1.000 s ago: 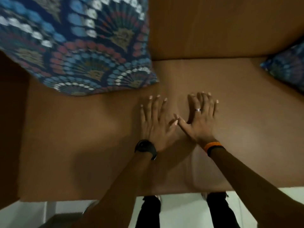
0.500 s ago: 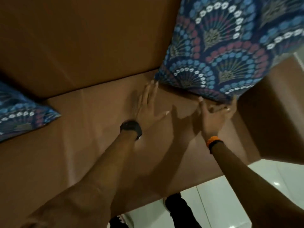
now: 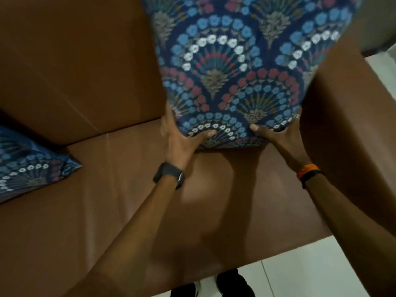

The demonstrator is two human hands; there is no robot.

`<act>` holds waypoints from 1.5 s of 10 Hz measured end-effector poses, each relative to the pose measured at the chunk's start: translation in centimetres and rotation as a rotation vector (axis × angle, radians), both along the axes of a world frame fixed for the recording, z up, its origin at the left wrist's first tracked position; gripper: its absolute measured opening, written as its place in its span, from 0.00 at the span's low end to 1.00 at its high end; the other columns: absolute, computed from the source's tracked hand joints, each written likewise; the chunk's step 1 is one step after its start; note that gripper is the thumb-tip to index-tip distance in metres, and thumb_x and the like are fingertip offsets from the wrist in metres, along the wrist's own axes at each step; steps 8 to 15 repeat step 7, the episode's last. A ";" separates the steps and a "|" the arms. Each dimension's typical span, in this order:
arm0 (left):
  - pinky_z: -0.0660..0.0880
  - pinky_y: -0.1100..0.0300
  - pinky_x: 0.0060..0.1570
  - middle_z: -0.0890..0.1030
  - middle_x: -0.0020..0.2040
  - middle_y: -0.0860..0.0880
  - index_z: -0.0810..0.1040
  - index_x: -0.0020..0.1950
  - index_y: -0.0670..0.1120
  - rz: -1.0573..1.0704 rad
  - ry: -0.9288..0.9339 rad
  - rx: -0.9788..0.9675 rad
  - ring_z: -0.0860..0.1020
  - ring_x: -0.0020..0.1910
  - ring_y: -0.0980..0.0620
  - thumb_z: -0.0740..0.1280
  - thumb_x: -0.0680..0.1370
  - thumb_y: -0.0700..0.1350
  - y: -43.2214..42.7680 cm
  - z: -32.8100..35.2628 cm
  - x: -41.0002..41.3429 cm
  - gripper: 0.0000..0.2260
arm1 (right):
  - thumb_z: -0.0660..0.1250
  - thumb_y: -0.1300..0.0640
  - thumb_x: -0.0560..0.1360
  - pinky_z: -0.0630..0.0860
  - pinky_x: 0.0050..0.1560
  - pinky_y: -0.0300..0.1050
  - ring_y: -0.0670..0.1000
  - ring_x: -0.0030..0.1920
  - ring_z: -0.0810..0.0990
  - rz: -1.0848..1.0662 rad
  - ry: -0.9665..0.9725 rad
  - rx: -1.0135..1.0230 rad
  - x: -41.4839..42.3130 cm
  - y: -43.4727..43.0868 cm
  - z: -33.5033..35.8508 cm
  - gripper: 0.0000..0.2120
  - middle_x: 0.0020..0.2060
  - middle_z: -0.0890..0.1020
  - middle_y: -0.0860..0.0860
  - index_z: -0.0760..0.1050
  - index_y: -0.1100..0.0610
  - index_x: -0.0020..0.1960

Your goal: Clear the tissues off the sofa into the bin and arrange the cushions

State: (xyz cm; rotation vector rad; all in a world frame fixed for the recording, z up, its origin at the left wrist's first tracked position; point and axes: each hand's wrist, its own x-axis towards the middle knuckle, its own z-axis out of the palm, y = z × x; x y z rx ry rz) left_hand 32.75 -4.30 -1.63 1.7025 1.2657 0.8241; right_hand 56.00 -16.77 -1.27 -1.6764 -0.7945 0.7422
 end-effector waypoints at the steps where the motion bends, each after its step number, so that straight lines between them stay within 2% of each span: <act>1: 0.59 0.49 0.78 0.54 0.80 0.47 0.47 0.80 0.51 0.156 0.021 0.029 0.55 0.79 0.47 0.82 0.64 0.57 0.6 -0.4 -4.5 0.56 | 0.82 0.53 0.70 0.80 0.55 0.29 0.39 0.61 0.81 0.142 -0.058 0.006 -2.7 4.1 0.8 0.33 0.63 0.82 0.42 0.71 0.50 0.70; 2: 0.59 0.56 0.75 0.51 0.81 0.44 0.42 0.80 0.47 0.159 0.012 -0.055 0.55 0.79 0.47 0.81 0.67 0.49 1.7 -0.9 -5.9 0.57 | 0.77 0.60 0.75 0.78 0.57 0.28 0.42 0.63 0.80 0.322 -0.019 -0.062 -4.5 7.1 0.4 0.31 0.68 0.78 0.52 0.68 0.58 0.74; 3: 0.65 0.53 0.73 0.58 0.78 0.44 0.44 0.80 0.49 0.172 0.010 -0.068 0.61 0.76 0.47 0.82 0.65 0.50 1.8 -0.7 -6.1 0.57 | 0.73 0.63 0.77 0.80 0.52 0.28 0.35 0.57 0.82 0.341 -0.009 -0.099 -4.4 7.9 -0.3 0.26 0.63 0.80 0.51 0.70 0.61 0.72; 4: 0.68 0.45 0.72 0.60 0.77 0.45 0.45 0.80 0.54 0.168 -0.030 -0.081 0.63 0.75 0.46 0.82 0.65 0.53 1.5 -1.0 -6.5 0.57 | 0.73 0.61 0.78 0.80 0.53 0.30 0.36 0.58 0.82 0.288 -0.086 -0.092 -4.4 7.6 -0.9 0.24 0.66 0.80 0.56 0.71 0.61 0.72; 5: 0.69 0.38 0.71 0.57 0.80 0.44 0.43 0.80 0.54 0.132 0.026 -0.092 0.61 0.77 0.42 0.80 0.69 0.52 1.2 -1.0 -7.0 0.54 | 0.71 0.61 0.79 0.81 0.51 0.30 0.33 0.54 0.82 0.246 -0.098 -0.153 -5.6 7.3 -0.5 0.24 0.67 0.78 0.59 0.68 0.62 0.73; 6: 0.69 0.36 0.69 0.55 0.79 0.43 0.42 0.80 0.54 0.143 0.155 -0.041 0.60 0.77 0.39 0.77 0.71 0.54 0.6 -0.2 -7.3 0.51 | 0.72 0.56 0.79 0.78 0.62 0.47 0.51 0.60 0.80 0.121 -0.176 -0.175 -8.1 6.0 1.6 0.29 0.65 0.77 0.53 0.63 0.58 0.74; 7: 0.62 0.35 0.73 0.58 0.79 0.40 0.51 0.80 0.45 0.182 0.343 0.271 0.54 0.79 0.38 0.72 0.74 0.56 0.1 2.1 -9.2 0.43 | 0.75 0.50 0.75 0.72 0.64 0.49 0.59 0.67 0.75 0.111 -0.339 -0.316 -11.8 0.5 5.2 0.39 0.70 0.73 0.53 0.57 0.55 0.78; 15: 0.62 0.35 0.73 0.58 0.79 0.40 0.51 0.80 0.45 0.182 0.343 0.271 0.54 0.79 0.38 0.72 0.74 0.56 0.1 2.1 -9.2 0.43 | 0.75 0.50 0.75 0.72 0.64 0.49 0.59 0.67 0.75 0.111 -0.339 -0.316 -11.8 0.5 5.2 0.39 0.70 0.73 0.53 0.57 0.55 0.78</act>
